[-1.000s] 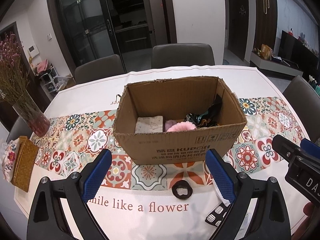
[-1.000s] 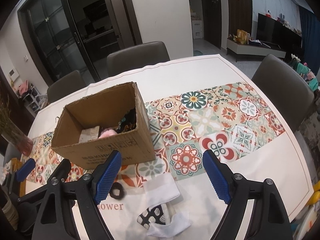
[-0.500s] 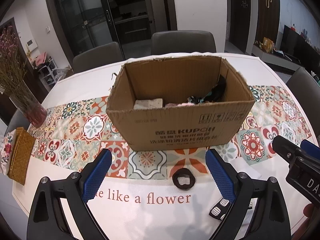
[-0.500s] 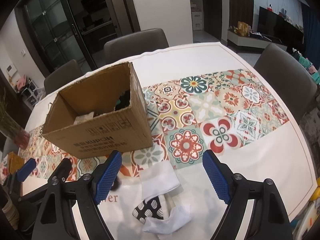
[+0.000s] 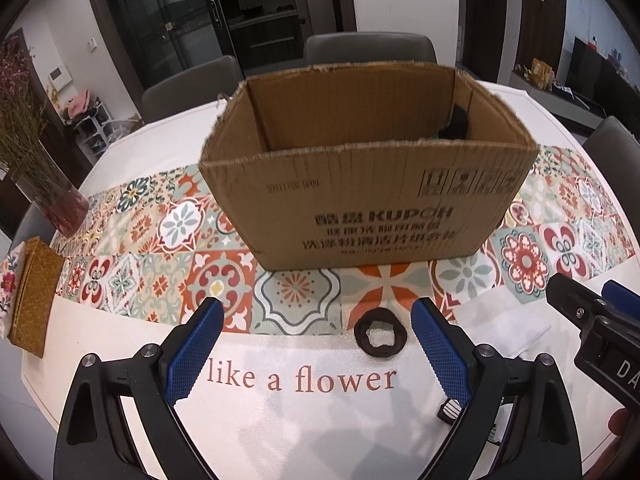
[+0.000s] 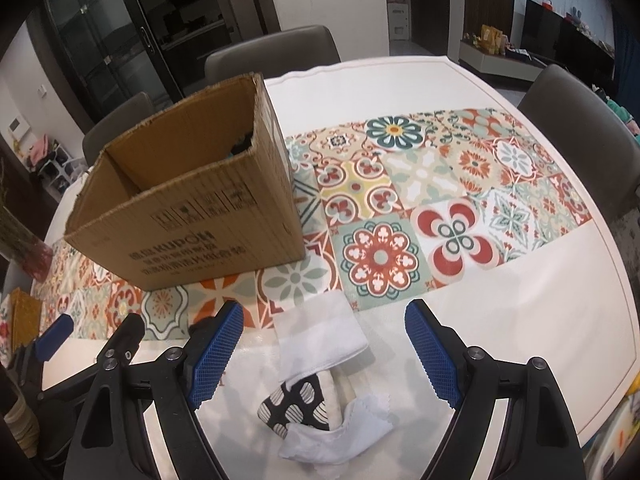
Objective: Organize soft objects
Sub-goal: 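Grasp the brown hair tie with the left gripper while the right grasps the white cloth, then carry the hair tie with the left gripper while the right carries the white cloth toward the box, then open the left gripper over the box while the right releases the white cloth inside, then withdraw both grippers from the box toward the patterned sock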
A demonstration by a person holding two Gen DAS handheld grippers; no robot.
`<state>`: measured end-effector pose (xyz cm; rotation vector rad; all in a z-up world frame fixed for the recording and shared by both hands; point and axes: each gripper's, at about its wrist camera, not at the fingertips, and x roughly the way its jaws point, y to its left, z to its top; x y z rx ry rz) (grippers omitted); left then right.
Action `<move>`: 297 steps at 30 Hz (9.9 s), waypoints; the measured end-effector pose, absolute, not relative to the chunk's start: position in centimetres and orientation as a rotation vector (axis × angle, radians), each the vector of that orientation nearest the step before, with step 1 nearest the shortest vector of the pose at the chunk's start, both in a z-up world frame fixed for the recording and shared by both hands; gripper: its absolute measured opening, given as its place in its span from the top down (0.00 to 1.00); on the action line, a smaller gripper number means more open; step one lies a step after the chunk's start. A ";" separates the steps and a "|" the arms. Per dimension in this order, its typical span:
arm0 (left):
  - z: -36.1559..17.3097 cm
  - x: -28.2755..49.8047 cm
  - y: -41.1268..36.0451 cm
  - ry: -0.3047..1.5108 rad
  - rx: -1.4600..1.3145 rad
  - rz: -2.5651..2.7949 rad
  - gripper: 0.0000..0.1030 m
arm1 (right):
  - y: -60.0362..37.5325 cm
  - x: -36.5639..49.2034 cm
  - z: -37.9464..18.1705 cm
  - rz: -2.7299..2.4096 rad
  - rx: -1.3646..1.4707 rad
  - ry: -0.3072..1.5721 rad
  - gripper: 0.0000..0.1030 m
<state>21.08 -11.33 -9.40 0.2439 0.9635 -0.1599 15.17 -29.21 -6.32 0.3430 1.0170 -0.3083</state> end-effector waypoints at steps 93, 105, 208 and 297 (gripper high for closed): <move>-12.1 20.2 -12.6 1.047 0.164 -0.281 0.90 | -27.7 14.6 -7.3 -0.219 0.329 0.980 0.95; -8.5 19.0 -10.9 0.971 0.137 -0.268 0.90 | -25.7 13.3 -4.3 -0.189 0.290 0.924 0.95; -3.7 35.2 -12.8 0.931 0.118 -0.292 0.82 | -24.5 29.6 0.8 -0.079 0.215 0.883 0.94; -2.8 17.4 -16.8 0.827 0.192 -0.284 0.02 | -33.0 9.2 0.5 -0.424 0.301 0.821 0.20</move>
